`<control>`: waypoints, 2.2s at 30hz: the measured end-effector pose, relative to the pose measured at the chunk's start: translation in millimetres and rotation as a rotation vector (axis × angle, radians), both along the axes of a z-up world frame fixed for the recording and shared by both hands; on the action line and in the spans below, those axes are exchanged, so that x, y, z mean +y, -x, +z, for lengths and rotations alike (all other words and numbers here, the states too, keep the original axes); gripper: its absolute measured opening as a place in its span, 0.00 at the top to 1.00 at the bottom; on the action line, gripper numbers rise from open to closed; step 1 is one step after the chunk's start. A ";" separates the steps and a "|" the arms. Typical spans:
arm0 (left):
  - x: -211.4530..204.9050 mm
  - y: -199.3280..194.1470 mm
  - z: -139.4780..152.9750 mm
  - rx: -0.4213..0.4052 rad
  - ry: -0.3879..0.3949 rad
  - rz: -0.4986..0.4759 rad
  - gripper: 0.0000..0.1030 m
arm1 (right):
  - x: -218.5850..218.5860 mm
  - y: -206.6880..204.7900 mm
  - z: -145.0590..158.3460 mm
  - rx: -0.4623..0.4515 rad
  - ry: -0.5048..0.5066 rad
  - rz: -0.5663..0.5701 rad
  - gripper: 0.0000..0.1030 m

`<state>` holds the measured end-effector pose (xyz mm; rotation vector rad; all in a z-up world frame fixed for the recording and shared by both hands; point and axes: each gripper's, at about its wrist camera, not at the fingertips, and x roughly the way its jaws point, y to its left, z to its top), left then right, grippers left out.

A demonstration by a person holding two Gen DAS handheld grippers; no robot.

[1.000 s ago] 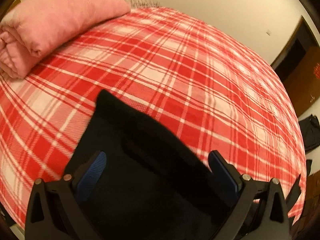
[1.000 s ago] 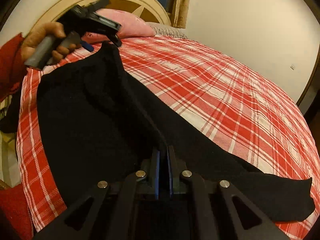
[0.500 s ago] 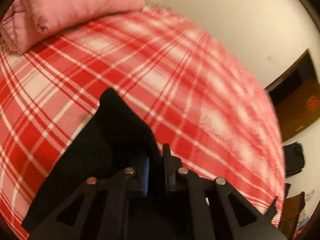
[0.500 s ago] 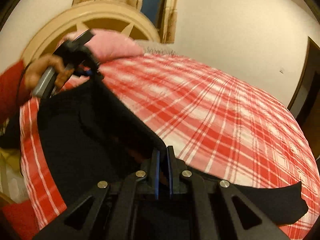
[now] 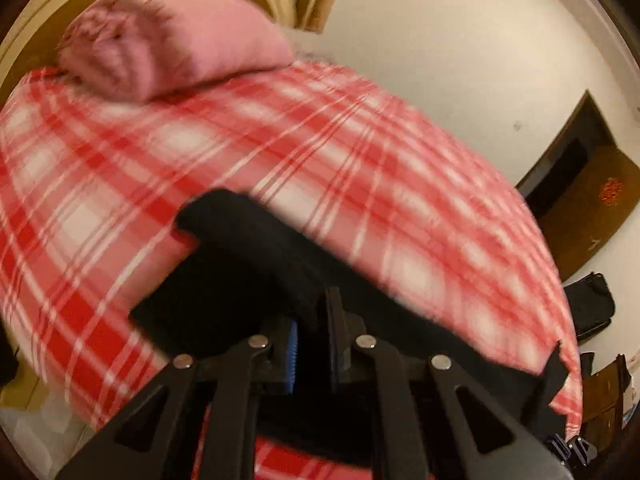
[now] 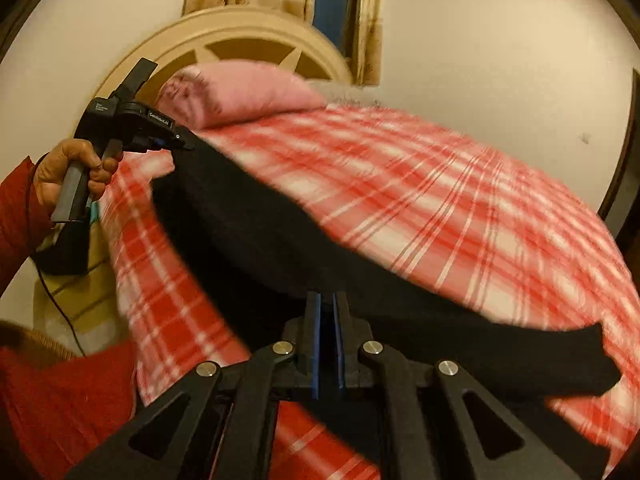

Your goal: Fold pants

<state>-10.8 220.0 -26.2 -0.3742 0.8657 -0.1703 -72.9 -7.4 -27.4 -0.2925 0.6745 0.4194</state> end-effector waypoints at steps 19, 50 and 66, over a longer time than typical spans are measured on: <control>16.5 -2.9 -38.6 0.081 0.046 0.081 0.38 | -51.8 -35.1 -11.6 0.184 -0.409 -0.136 0.39; 27.1 -8.8 -45.0 0.076 0.075 0.140 0.88 | -54.2 -69.7 -44.8 0.404 -0.566 -0.438 1.00; 27.2 -13.0 -44.2 0.082 0.062 0.137 0.88 | -42.1 -64.2 -39.1 0.396 -0.531 -0.425 0.27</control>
